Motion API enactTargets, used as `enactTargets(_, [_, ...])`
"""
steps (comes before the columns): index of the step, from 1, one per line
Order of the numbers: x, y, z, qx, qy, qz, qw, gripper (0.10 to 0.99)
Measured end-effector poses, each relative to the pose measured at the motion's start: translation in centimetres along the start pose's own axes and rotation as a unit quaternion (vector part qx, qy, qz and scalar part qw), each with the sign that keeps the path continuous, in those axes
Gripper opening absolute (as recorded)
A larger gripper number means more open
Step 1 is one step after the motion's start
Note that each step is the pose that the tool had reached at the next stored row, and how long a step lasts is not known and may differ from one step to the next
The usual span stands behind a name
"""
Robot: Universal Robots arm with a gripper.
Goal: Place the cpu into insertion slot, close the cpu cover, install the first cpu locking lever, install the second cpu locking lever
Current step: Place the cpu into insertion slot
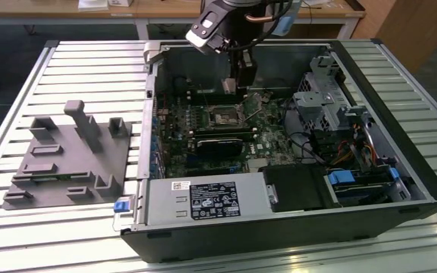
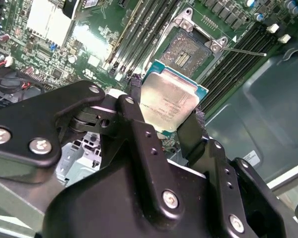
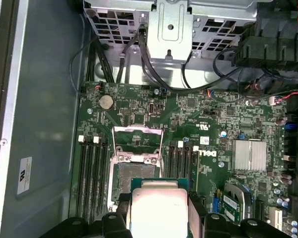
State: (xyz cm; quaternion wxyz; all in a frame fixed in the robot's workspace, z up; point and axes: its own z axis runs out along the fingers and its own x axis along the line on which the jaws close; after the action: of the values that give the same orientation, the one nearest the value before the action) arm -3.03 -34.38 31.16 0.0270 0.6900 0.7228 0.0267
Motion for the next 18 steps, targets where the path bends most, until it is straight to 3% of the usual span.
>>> enactTargets(18, [0.01, -0.10, 1.33, 0.0000, -0.0005, 0.000, 1.0000, 0.541])
